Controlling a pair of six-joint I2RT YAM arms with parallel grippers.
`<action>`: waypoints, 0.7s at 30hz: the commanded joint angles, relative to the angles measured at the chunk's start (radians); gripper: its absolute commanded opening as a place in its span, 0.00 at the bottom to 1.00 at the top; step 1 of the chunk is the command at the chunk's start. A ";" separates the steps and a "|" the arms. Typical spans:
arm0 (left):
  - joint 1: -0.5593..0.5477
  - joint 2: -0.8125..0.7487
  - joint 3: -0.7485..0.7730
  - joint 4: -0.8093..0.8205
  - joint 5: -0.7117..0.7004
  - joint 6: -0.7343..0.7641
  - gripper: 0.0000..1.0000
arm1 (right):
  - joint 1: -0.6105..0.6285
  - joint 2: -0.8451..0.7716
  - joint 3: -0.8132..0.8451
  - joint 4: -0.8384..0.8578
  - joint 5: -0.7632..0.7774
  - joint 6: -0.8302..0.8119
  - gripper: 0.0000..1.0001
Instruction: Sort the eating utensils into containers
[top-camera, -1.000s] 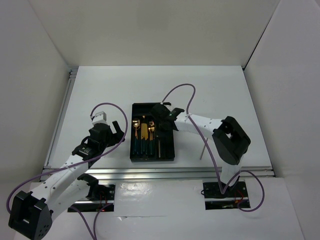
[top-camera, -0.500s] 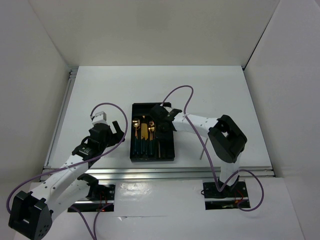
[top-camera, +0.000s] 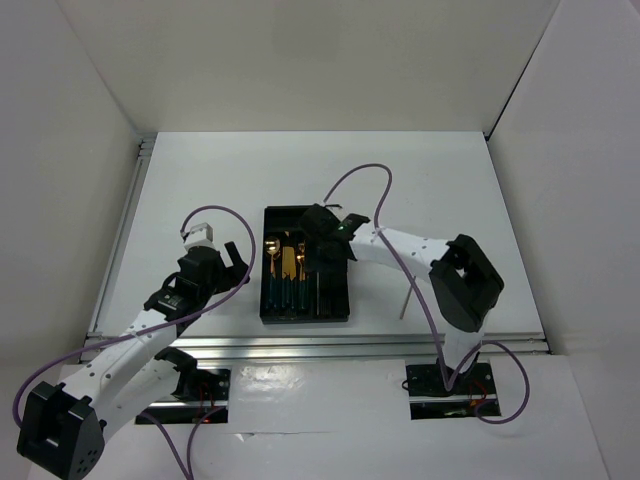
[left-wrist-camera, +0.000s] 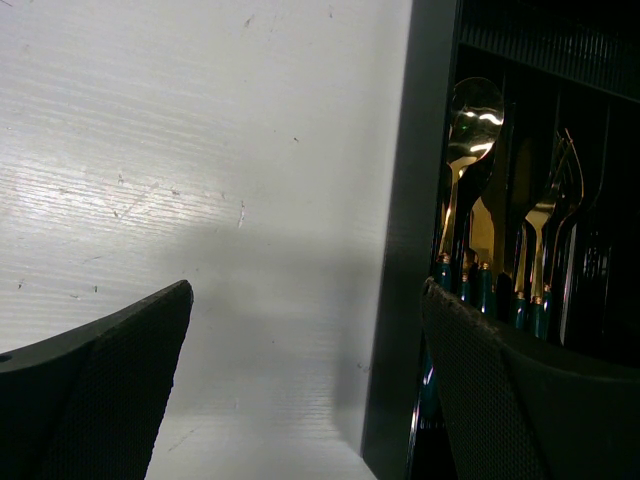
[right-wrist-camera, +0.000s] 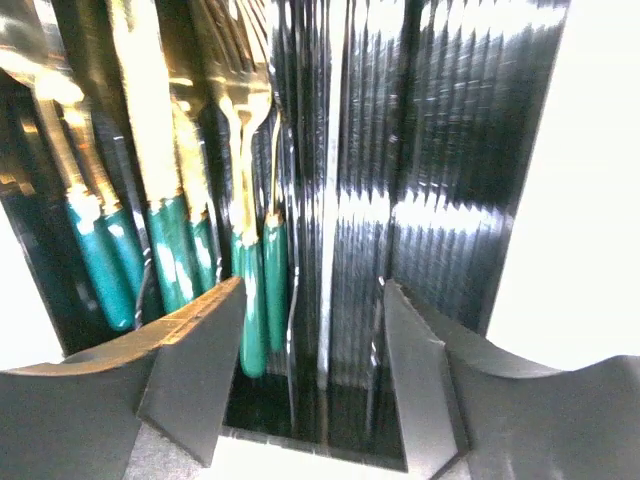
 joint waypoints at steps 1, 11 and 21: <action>0.004 -0.008 -0.005 0.031 -0.007 0.007 1.00 | 0.011 -0.135 0.070 -0.076 0.112 -0.018 0.66; 0.004 -0.017 -0.005 0.040 0.002 0.016 1.00 | -0.283 -0.445 -0.182 -0.105 0.150 -0.013 1.00; 0.004 -0.029 -0.014 0.039 0.014 0.016 1.00 | -0.483 -0.654 -0.485 -0.055 0.042 -0.004 1.00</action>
